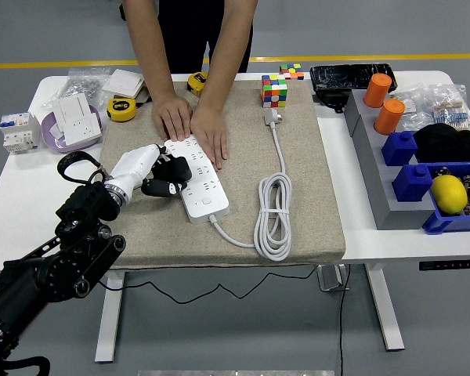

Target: Pick up the plug,place it near the board,insert it into the board,press the button

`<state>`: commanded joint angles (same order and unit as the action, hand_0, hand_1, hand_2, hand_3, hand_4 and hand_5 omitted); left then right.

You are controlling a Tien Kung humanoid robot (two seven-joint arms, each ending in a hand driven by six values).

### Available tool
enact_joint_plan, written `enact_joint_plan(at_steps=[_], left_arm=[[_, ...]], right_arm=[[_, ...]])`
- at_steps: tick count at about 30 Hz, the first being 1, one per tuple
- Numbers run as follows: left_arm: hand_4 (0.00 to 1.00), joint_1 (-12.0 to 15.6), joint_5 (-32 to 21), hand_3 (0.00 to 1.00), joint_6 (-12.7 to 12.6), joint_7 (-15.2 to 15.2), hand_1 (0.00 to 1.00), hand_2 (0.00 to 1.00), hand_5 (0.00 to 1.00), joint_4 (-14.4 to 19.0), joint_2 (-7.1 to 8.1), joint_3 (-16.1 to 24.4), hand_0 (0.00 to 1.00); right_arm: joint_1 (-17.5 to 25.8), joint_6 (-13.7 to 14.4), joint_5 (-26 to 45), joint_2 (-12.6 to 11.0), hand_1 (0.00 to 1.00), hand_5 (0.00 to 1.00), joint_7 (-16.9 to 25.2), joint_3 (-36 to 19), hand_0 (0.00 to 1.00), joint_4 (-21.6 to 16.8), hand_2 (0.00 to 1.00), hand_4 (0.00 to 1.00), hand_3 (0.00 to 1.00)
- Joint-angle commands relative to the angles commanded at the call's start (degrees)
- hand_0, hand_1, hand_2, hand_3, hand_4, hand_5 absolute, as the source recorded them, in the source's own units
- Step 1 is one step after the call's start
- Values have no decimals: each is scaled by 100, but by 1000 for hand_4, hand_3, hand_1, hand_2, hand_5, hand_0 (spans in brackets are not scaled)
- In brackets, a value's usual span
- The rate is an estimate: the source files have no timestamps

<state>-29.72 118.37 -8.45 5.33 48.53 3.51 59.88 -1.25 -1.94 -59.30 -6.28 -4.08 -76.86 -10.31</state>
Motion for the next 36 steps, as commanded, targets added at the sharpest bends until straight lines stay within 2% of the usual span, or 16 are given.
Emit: enact_joint_plan(at_steps=[6,11,15,16,17,20,22,27,32,36], left_arm=[[564,13,-92,460,-32,-38,449,462,68,-28,-14,3,440],[545,56,-406,451,-47,-147,457,459,87,29,-11,100,440],[545,143,-894,451,88,-124,457,459,87,186,-60,329,440],[540,161,-995,438,117,-116,497,486,94,221,-74,385,450],[540,183,-1092,438,151,-114,497,486,94,282,-83,471,450],[540,241,-1175,438,226,-86,497,486,94,457,-78,667,450],[541,310,-1132,437,289,-41,530,508,94,660,-39,845,460],[541,448,-983,437,346,21,530,508,94,953,119,1117,460],[543,510,-521,438,380,93,528,511,100,876,311,1232,462],[544,547,-304,444,416,108,527,515,104,725,390,1165,465]], right_arm=[[8,5,-16,-7,724,707,-8,-12,802,0,717,949,626],[8,5,-10,-4,724,709,-5,-13,802,0,717,953,628],[2,8,6,2,724,709,-1,-12,802,0,717,953,628],[1,9,8,3,724,709,-1,-14,801,0,717,959,633],[0,9,16,5,724,709,2,-12,801,0,717,959,633],[-6,12,26,6,724,709,6,-18,801,0,717,959,633],[-8,15,27,12,724,684,7,-42,801,0,717,942,627],[8,21,28,19,724,684,2,-83,801,0,717,942,627],[11,22,42,25,723,674,8,-95,800,0,717,940,626],[-2,21,61,24,723,673,20,-84,801,0,717,940,626]])
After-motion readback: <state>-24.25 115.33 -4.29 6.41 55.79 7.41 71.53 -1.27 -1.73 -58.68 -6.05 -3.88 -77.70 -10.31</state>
